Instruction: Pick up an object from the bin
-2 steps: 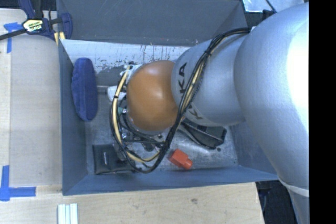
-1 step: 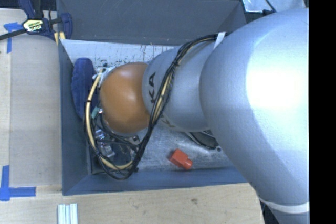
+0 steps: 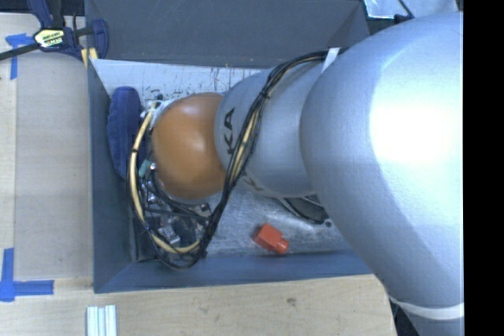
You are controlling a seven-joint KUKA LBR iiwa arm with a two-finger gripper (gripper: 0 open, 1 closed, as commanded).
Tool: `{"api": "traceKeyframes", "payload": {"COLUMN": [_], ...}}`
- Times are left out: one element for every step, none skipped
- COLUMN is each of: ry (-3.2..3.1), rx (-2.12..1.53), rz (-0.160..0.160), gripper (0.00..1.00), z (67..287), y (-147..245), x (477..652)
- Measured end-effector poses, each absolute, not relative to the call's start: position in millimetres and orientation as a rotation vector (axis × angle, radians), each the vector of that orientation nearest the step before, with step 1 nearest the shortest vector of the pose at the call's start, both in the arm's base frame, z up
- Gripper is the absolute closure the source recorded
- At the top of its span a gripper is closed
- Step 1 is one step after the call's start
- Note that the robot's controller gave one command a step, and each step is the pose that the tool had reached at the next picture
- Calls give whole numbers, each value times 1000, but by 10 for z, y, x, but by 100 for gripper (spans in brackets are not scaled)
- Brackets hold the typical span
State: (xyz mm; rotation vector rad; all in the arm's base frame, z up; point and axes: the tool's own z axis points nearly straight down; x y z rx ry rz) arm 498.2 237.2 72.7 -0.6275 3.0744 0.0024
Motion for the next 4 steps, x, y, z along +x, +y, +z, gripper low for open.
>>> {"api": "traceKeyframes", "payload": {"ry": [3075, 3073, 3074, 3074], "rx": [-626, -644, -642, -641], "rz": [2, 1, 1, 1], "gripper": [100, 100, 0, 100], "z": [728, 707, 703, 706], "y": [2370, 2302, 2297, 2297], "x": [4984, 4981, 4980, 4983]}}
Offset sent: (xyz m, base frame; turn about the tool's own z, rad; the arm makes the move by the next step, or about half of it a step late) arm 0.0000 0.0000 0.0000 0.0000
